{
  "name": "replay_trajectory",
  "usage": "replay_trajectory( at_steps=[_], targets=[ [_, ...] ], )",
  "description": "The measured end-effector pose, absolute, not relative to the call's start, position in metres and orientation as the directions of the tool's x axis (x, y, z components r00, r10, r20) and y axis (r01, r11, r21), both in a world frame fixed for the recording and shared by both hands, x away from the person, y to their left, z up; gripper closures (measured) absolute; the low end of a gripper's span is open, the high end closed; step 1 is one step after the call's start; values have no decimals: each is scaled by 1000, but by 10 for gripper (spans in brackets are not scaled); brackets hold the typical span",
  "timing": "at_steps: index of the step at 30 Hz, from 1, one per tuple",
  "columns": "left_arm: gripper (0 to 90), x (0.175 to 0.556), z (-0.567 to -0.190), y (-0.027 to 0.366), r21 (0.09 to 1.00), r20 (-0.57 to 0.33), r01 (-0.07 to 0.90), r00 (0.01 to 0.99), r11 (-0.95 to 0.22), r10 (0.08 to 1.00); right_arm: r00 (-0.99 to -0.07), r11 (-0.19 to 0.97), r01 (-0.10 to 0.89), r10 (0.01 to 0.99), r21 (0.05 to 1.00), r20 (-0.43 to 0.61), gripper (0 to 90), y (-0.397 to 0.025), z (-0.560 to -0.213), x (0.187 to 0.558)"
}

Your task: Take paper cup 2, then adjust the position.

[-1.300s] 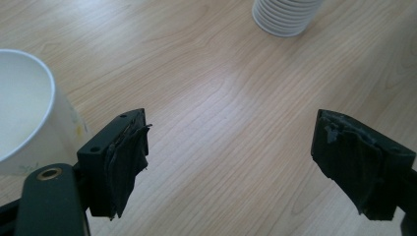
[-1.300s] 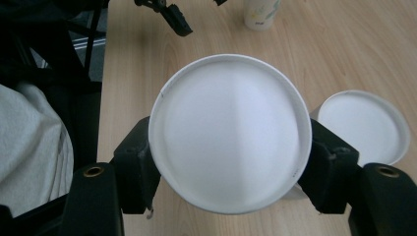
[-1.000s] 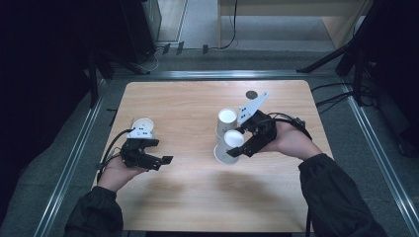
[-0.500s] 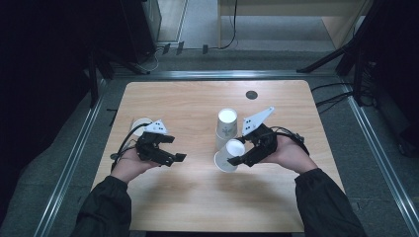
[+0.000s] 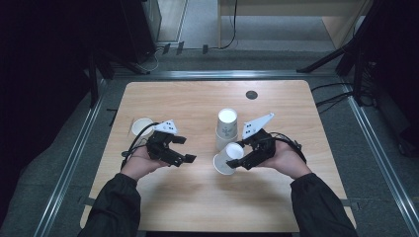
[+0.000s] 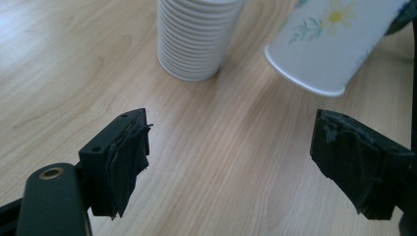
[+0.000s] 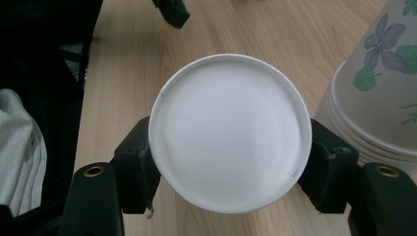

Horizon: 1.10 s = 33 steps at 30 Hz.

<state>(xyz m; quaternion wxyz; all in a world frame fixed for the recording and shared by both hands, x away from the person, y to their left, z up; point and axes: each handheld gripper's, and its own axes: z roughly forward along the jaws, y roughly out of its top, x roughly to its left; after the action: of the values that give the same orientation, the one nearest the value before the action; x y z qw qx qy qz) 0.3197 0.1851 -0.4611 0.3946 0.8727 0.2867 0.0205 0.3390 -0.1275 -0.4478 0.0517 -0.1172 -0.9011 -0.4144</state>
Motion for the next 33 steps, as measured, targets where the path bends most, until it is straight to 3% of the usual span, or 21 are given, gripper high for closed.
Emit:
replay_trajectory(
  at_steps=[16, 33],
  targets=[
    [151, 317, -461, 169, 727, -184, 409, 890, -552, 417, -948, 585, 318, 212, 746, 238, 336, -131, -461, 341],
    [151, 313, -466, 146, 732, -190, 351, 928, -584, 320, -951, 528, 309, 171, 791, 258, 336, -124, -463, 339]
  ],
)
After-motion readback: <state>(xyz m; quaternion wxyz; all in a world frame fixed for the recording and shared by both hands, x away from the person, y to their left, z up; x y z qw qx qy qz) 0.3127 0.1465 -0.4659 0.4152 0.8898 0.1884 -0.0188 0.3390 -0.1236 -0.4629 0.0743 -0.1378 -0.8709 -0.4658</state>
